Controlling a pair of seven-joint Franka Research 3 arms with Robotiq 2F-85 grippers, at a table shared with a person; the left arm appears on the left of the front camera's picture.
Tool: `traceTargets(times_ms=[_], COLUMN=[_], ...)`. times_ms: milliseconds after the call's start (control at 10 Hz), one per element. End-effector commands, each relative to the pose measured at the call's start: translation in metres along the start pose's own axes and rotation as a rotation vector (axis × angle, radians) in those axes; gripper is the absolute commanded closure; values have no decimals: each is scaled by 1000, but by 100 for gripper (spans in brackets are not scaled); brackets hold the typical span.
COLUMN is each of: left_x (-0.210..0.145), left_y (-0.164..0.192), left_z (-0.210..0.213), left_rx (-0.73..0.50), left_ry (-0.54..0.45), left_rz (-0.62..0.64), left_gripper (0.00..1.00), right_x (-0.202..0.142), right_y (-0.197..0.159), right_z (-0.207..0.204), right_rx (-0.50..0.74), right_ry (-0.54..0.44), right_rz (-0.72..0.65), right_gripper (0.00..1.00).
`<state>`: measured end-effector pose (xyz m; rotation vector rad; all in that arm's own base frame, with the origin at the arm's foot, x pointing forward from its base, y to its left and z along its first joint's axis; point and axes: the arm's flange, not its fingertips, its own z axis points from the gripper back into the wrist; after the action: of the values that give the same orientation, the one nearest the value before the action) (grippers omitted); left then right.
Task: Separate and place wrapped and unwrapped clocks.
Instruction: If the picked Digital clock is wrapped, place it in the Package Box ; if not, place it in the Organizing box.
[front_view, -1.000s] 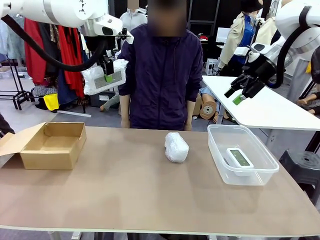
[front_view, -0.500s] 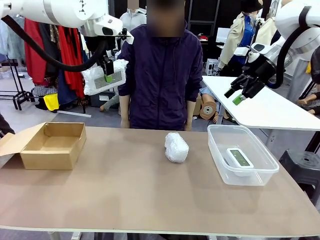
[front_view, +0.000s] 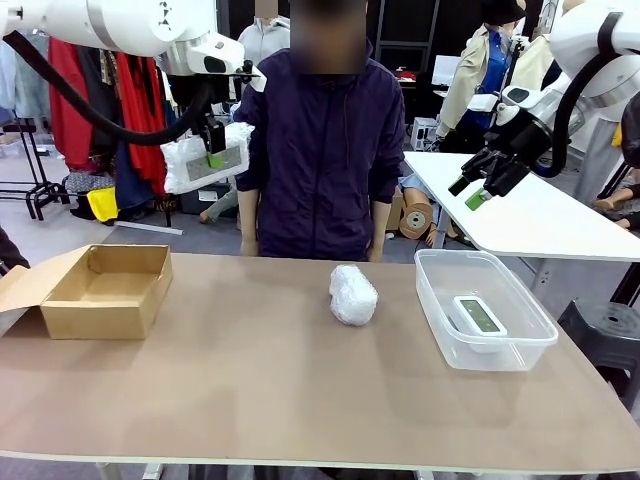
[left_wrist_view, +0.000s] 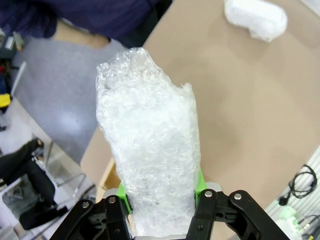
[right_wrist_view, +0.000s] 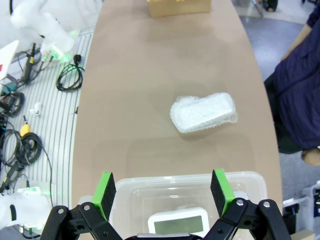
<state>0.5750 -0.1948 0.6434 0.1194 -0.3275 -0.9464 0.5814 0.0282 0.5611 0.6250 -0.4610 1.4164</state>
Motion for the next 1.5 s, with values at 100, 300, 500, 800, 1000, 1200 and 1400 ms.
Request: traceTargets(times_ms=[100, 300, 500, 800, 1000, 1200, 1400], left_x=[-41, -72, -101, -128, -140, -121, -139], left_y=[11, 24, 36, 57, 67, 62, 69], left_z=[4, -8, -30, -55, -64, -52, -66], left_rx=[24, 96, 145, 213, 234, 190, 202], left_ry=[103, 141, 205, 290, 318, 271, 312], left_rz=[135, 226, 327, 402, 465, 465, 444], left_gripper=[100, 100, 100, 100, 100, 100, 100], right_x=[1, 1, 1, 1, 1, 1, 1], right_y=[3, 3, 3, 3, 3, 3, 3], right_z=[0, 0, 0, 0, 0, 0, 0], right_rx=[1, 1, 1, 1, 1, 1, 1], right_ry=[18, 18, 18, 18, 18, 18, 18], right_rz=[5, 5, 5, 5, 5, 5, 5], right_gripper=[0, 0, 0, 0, 0, 0, 0])
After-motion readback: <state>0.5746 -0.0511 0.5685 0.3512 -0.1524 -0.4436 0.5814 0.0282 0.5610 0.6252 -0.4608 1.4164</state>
